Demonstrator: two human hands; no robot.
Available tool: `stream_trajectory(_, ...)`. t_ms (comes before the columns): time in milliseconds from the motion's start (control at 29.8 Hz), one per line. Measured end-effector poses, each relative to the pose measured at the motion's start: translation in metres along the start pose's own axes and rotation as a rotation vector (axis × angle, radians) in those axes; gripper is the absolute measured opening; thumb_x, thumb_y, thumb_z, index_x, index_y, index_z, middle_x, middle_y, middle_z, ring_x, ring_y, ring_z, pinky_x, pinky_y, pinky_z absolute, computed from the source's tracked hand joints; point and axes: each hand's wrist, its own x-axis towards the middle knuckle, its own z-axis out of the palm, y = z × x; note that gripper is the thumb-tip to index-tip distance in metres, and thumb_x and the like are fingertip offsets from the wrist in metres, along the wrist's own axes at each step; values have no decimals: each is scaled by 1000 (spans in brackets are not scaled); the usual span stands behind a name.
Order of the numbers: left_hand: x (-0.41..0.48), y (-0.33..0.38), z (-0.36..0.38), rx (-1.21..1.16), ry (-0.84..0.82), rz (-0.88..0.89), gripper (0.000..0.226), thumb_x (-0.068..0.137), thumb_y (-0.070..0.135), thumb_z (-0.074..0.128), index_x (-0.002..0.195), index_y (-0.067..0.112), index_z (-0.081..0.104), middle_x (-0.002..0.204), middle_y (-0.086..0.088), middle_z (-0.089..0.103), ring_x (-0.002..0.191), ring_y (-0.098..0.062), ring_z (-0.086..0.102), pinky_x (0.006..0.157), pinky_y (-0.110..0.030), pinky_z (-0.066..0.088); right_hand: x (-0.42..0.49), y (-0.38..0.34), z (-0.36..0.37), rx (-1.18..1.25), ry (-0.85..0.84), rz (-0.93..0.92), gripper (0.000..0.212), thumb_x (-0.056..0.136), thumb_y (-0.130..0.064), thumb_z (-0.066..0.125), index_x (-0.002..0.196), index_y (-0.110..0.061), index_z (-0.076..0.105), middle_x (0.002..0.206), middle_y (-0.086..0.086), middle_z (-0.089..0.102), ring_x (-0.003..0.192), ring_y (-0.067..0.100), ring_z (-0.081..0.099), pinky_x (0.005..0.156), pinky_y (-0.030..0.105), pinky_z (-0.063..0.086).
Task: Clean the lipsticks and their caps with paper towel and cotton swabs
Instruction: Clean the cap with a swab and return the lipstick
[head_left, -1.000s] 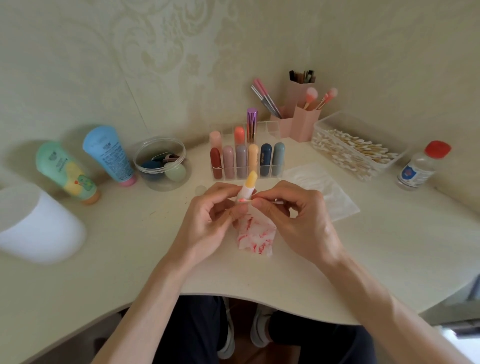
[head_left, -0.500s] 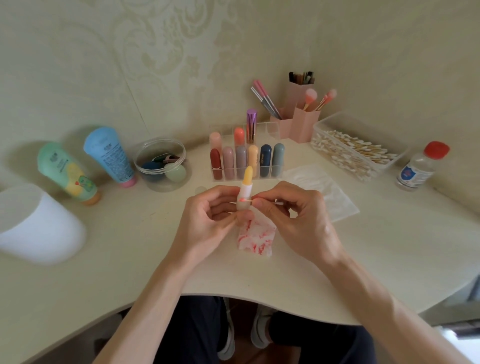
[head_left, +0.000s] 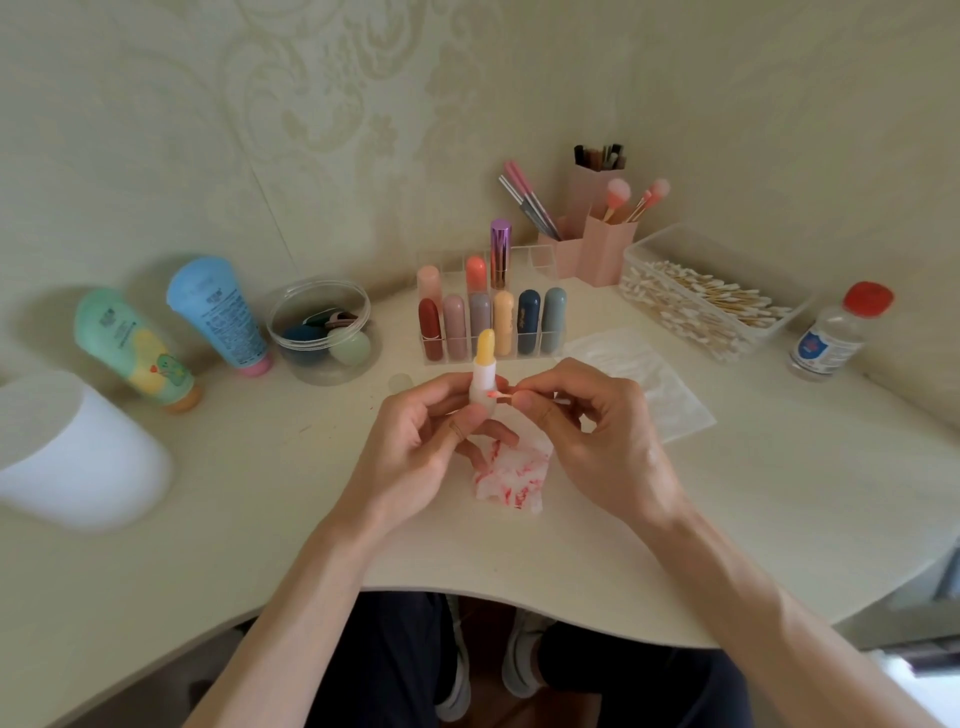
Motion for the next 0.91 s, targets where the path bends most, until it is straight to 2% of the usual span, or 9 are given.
stream_trajectory(134,-1,1,1,-22,-20,7,24,100,8,57,121,3,67,109,-8,76,87,-35,77,57,-33,58,0,-1,-2,-36,22,6,9,94,-9,77,94,-17,81,78,-14,67,69,7,57,65,13,39)
stream_trajectory(503,-2,2,0,4,-31,-26,25,102,6,56,123,3,68,109,-11,77,87,-34,77,55,-30,56,0,-4,-3,-153,72,-31,7,93,-8,77,93,-14,81,75,-13,61,66,7,54,65,11,37)
stream_trajectory(704,-3,3,0,29,-45,-28,26,103,6,54,126,4,67,121,-4,76,88,-32,77,53,-30,54,-1,-4,-3,-210,92,-25,7,94,-11,77,94,-17,81,79,-16,63,70,9,58,65,12,40)
stream_trajectory(838,-1,0,-3,85,69,0,29,95,19,66,122,11,73,110,0,76,85,-15,71,61,-23,49,1,-1,-10,-291,213,9,3,94,-17,78,94,-18,81,83,-10,65,77,8,57,69,14,40)
stream_trajectory(905,-1,0,-3,91,104,0,33,90,20,72,122,12,73,116,2,72,85,-10,67,68,-18,49,3,5,-19,-418,306,45,5,93,-22,79,96,-19,83,86,-6,60,84,12,54,72,24,41)
